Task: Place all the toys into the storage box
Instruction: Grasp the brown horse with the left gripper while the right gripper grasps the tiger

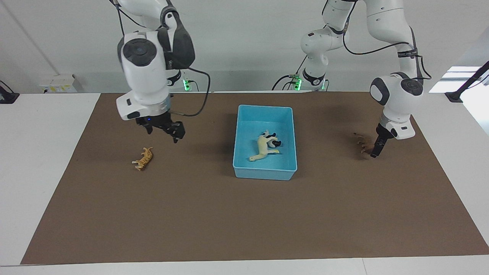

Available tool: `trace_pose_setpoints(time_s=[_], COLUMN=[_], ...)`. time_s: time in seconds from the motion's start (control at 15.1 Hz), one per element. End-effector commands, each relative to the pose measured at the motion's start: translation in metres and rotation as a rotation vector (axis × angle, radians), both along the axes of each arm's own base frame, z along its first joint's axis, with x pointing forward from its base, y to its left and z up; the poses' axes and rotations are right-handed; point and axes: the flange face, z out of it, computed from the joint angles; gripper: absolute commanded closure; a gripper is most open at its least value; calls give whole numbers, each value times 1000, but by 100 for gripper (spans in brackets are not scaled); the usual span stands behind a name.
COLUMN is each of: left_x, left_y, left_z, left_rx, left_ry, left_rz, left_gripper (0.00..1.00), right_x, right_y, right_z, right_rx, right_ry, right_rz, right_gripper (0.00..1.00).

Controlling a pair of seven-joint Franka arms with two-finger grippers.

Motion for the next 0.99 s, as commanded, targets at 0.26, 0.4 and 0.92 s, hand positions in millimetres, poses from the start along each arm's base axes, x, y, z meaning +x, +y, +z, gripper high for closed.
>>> trace_pose_setpoints(time_s=[0.26,0.4,0.92], left_x=[-14,-18,9], left_y=[1,-2,-6], left_z=[-12,-16,7], left_rx=[9,8,17], left_ry=[-45,-35,-55], left_rz=[-20,-35,-59], left_gripper=[8,19,91], right_x=[-57,-61,-73], right_y=[-80,-90,-99], right_z=[-108,-138,-186], right_rx=[23,36,56], right_ry=[-87,-143,-205], right_rz=[-133,-135,-129], right_gripper=[0,0,0])
